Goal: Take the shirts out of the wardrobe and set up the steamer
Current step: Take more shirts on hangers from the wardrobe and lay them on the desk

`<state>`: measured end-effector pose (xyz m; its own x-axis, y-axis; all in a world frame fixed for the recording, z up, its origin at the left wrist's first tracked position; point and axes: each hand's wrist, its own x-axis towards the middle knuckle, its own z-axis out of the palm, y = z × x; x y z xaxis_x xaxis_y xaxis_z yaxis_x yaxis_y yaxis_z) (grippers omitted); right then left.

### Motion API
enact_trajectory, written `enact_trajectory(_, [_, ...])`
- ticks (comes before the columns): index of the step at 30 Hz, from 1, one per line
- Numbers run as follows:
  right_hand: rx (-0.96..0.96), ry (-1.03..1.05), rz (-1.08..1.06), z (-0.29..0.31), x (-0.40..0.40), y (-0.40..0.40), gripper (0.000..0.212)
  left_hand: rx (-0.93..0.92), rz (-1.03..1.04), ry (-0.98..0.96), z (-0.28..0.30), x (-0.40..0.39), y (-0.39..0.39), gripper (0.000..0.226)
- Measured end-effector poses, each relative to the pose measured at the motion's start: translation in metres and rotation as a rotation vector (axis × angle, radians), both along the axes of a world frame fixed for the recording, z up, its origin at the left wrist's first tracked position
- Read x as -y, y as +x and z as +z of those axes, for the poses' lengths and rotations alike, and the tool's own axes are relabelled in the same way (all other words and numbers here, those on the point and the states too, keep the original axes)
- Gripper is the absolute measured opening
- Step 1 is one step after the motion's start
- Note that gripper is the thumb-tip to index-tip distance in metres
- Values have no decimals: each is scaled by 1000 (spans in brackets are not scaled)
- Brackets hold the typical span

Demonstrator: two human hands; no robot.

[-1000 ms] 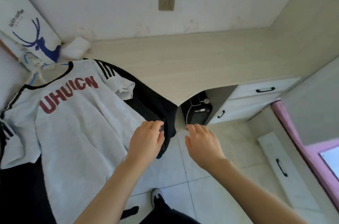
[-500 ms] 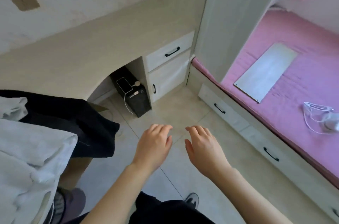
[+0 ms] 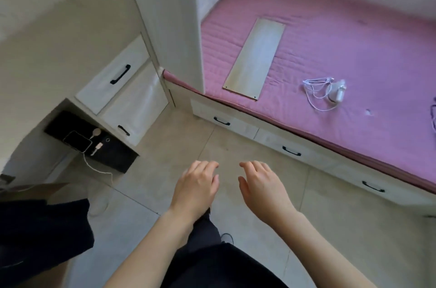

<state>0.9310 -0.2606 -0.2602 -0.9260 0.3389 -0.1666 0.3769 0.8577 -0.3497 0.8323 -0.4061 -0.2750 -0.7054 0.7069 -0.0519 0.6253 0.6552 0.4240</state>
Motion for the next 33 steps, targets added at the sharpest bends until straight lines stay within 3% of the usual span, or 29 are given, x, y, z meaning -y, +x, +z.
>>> enact_trajectory(6, [41,24,-89,-17,-61,-31,34,101,-55,-32,-22,-67,-56,25])
enact_trajectory(17, [115,39,-163,-20,-180,-160,30,-7,-189,-101,-21,-197,-206,26])
enact_trajectory(27, [52,99,-62,-12,-286,-272,24,-120,-64,-103,-7,-289,-307,22])
enact_trajectory(33, [26,126,90,-7,-351,-337,26,-98,75,-96,-1,-336,-347,26])
